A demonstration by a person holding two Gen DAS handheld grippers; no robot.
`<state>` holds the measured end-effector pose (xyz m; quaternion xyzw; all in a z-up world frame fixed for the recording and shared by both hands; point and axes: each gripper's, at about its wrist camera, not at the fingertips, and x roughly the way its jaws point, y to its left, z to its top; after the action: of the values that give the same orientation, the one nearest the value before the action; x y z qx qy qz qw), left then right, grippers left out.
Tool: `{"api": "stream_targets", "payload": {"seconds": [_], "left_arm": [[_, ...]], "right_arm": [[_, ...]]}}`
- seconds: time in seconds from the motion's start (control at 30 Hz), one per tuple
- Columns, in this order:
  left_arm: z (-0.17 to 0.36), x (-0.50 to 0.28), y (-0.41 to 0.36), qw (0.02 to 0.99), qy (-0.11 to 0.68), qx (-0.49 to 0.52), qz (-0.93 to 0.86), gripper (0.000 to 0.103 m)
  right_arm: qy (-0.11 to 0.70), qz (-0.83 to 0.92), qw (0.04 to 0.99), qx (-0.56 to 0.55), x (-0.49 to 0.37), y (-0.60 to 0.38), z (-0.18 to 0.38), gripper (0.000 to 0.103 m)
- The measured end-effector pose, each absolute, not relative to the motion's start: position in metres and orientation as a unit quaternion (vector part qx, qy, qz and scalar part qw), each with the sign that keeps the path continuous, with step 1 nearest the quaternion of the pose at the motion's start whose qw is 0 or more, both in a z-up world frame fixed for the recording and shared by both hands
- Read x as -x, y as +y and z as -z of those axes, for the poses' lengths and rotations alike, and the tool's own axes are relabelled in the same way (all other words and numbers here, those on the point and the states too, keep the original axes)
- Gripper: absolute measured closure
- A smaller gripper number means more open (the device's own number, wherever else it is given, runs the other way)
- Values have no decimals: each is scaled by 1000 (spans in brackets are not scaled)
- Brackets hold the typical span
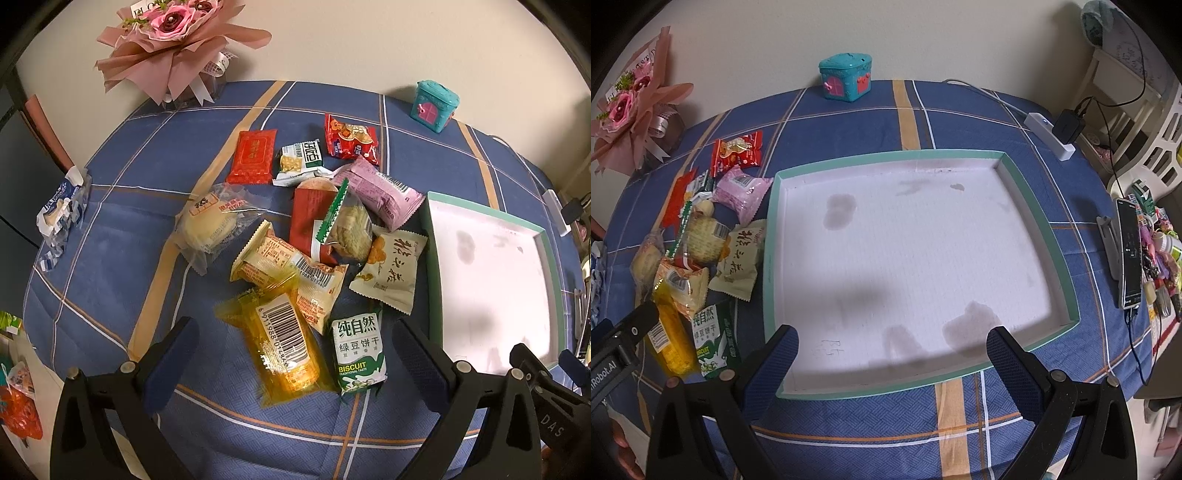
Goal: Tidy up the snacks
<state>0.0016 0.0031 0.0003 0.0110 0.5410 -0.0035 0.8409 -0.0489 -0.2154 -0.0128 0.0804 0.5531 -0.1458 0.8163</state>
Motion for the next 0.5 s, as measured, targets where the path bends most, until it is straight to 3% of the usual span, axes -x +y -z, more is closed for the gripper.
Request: {"api": "stream_targets", "payload": {"seconds": [0.5], "left_arm": [[1, -2, 4, 838, 546, -8, 4, 0]], "right_arm": [[555, 145, 815, -81, 49, -216, 14, 0]]}}
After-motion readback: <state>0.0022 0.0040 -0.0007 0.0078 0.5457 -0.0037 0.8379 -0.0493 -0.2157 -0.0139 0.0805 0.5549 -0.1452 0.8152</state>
